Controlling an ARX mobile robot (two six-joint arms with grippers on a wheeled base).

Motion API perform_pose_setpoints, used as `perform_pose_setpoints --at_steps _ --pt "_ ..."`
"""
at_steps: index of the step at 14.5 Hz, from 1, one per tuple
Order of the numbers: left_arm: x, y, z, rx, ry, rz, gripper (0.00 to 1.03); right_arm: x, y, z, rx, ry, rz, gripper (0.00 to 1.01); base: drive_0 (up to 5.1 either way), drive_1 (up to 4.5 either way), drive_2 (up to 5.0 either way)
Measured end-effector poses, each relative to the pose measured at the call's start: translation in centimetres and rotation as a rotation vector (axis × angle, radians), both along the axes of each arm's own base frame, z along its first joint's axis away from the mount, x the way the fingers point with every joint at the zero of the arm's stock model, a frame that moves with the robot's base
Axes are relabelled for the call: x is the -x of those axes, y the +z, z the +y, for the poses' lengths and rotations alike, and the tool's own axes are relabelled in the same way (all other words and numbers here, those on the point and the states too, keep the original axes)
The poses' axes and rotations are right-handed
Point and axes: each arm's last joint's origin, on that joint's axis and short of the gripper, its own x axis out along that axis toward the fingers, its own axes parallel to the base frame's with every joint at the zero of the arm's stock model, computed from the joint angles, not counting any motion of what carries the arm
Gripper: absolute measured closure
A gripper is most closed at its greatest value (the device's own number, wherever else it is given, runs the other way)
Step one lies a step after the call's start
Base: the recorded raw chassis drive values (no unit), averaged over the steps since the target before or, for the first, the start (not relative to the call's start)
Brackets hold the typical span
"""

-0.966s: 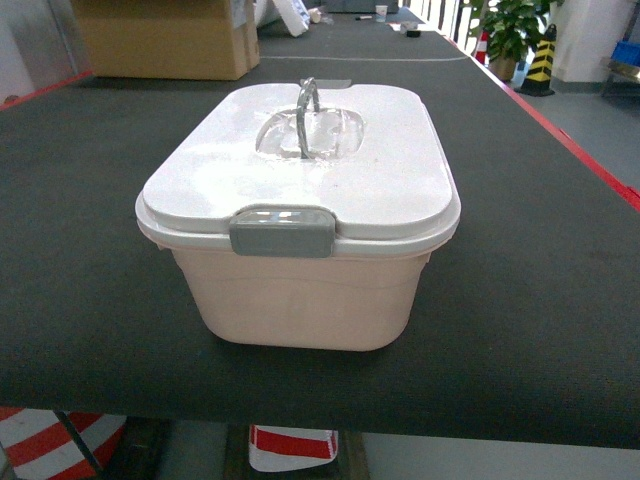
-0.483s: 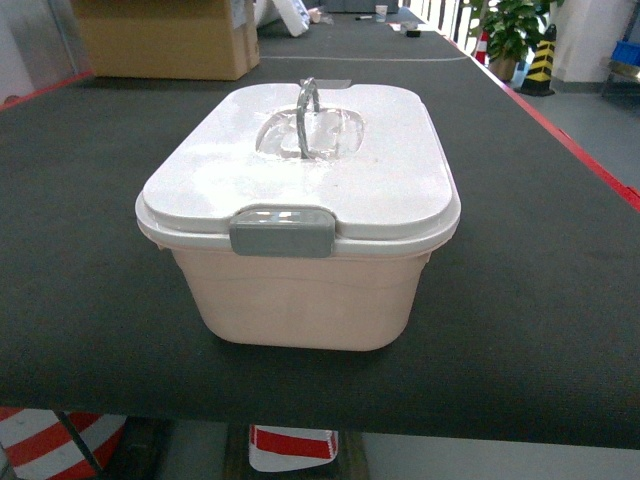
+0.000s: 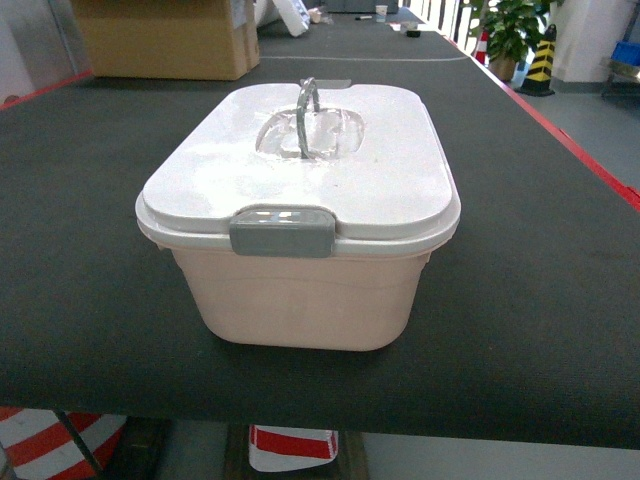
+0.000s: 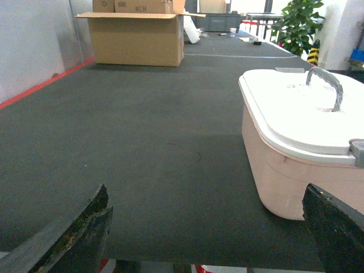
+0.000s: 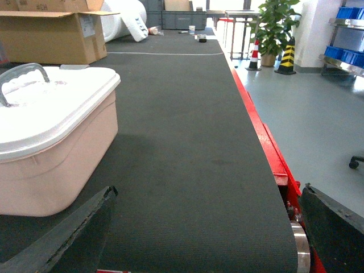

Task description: Pick capacitor and pack into box

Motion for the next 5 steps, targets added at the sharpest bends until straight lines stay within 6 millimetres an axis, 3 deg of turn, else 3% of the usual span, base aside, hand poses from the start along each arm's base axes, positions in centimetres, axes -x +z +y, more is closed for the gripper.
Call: perform_pose_setpoints --at_steps 5 --pt "0.0 0.0 0.0 0.0 0.0 0.0 0.05 0.0 0.0 0.0 0.0 0.0 0.0 0.03 0.0 0.0 0.0"
